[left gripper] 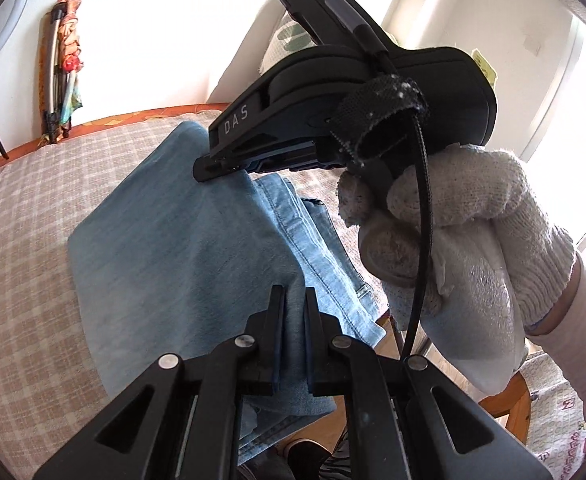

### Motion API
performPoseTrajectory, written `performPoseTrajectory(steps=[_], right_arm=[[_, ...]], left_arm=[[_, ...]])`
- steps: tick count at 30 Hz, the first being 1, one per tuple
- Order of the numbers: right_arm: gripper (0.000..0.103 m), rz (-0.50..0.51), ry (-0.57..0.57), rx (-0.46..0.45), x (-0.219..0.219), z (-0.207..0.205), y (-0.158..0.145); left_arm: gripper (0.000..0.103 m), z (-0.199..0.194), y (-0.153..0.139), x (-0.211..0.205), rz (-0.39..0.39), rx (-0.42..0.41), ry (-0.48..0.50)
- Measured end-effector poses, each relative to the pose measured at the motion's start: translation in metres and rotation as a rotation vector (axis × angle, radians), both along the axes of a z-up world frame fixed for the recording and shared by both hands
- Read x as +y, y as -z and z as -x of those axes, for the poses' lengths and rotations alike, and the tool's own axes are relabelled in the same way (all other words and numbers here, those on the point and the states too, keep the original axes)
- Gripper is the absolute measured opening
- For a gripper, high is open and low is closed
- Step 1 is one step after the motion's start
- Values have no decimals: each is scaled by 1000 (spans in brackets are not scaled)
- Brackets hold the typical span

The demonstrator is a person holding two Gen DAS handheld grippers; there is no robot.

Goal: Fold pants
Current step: 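Lift the held jeans edge with both grippers and fold it over the stack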

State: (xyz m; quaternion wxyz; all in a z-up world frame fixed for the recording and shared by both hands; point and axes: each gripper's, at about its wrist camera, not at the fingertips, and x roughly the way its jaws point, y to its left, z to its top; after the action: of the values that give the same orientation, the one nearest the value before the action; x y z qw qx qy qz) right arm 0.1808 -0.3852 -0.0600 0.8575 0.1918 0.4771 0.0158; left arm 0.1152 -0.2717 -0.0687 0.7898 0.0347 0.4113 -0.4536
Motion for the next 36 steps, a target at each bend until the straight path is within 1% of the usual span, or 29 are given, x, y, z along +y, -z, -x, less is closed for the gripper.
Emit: performPoseTrajectory(steps=[9, 17, 20, 23, 27, 29, 32, 33, 34, 35, 36], right_arm=[[5, 3, 54, -9, -38, 20, 3], [5, -2, 88, 8, -63, 37, 19], [5, -5, 97, 16, -69, 40, 25], [5, -4, 102, 19, -74, 41, 27], [5, 4, 106, 21, -77, 38, 27], [5, 8, 108, 21, -79, 38, 28], [5, 7, 115, 25, -84, 38, 31], [5, 2, 116, 27, -85, 39, 33], [5, -6, 116, 27, -87, 39, 34], [5, -12, 117, 26, -88, 39, 36], [5, -19, 116, 26, -89, 40, 38]], left_arm=[[5, 4, 6, -35, -18, -8, 61], [5, -6, 25, -55, -39, 21, 104], [5, -23, 31, -59, -40, 52, 112], [6, -34, 35, -61, -47, 58, 118], [6, -40, 40, -68, -49, 79, 122], [10, -42, 43, -73, -49, 88, 143], [12, -48, 52, -85, -92, 90, 149], [16, -51, 56, -90, -113, 92, 154], [26, -52, 62, -97, -139, 96, 156], [31, -55, 67, -101, -162, 105, 150], [40, -58, 71, -104, -179, 109, 142]])
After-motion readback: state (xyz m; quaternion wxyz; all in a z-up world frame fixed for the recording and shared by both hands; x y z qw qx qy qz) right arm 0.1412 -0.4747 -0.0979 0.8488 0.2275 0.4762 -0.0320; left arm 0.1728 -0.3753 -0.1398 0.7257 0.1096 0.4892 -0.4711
